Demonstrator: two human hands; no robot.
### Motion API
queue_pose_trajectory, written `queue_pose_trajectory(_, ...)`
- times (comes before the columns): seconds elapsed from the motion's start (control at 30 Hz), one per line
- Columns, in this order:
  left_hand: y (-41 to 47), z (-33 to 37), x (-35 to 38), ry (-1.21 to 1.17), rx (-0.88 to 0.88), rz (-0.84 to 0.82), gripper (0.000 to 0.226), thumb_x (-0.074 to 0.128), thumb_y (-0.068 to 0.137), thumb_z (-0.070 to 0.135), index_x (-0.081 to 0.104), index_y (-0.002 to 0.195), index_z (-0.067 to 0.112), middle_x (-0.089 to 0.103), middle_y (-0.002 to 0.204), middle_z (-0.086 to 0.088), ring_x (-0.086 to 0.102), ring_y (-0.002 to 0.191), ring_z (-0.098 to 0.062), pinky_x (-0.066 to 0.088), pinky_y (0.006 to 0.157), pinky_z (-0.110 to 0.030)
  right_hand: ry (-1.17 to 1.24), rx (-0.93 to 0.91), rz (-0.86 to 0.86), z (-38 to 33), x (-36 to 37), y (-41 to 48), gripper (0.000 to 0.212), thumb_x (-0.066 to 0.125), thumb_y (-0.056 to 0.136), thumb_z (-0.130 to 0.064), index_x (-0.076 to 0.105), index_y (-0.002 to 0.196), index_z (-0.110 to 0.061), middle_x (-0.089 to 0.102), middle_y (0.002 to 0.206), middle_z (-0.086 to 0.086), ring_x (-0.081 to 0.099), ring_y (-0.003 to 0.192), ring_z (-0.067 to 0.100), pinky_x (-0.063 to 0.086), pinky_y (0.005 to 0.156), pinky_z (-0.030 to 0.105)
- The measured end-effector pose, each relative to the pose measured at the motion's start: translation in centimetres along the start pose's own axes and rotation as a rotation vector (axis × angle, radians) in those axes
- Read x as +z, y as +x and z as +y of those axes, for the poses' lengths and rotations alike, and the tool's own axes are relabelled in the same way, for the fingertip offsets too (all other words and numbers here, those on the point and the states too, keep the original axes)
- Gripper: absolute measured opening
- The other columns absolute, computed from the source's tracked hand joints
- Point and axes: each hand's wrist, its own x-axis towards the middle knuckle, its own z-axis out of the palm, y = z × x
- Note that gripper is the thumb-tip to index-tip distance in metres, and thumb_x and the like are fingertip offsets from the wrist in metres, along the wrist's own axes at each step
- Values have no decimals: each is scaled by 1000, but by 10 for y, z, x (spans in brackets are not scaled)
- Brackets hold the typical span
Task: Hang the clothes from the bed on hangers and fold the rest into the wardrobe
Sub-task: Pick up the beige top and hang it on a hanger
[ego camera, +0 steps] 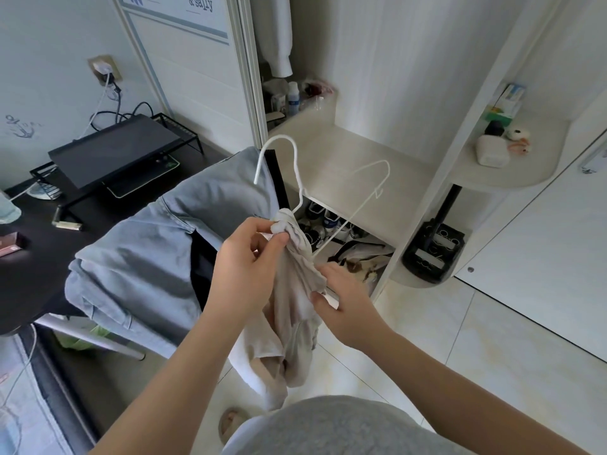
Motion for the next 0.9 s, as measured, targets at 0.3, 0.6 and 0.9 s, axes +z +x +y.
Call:
queue_pose_trajectory(0.3, 1, -4, -8, 5, 45, -44, 7, 66, 96, 24, 67, 89, 25, 39, 51, 12, 32, 45, -6, 26, 45, -15, -173, 153, -277, 34, -6, 3, 20, 61, 92, -29, 50, 78, -39, 55, 74, -15, 54, 78, 4, 38, 87, 23)
queue_pose_trajectory(0.6, 17, -5, -40, -45, 49, -141, 9, 68, 94, 23, 69, 85, 23, 41, 52, -11, 32, 50, -13, 27, 49, -24, -533, 262, -431, 74, -33, 7, 34, 61, 83, -60, 67, 105, -34, 67, 93, -7, 54, 105, 11, -5, 114, 55)
queue_pose_trajectory(0.9, 17, -12, -76, 5, -58, -354, 23, 69, 79, 45, 78, 87, 25, 56, 83, -40, 44, 73, -26, 33, 71, -43, -510, 264, -139, 81, -68, 10, 12, 60, 94, -39, 67, 93, -29, 66, 100, -16, 53, 108, 7, 7, 118, 54)
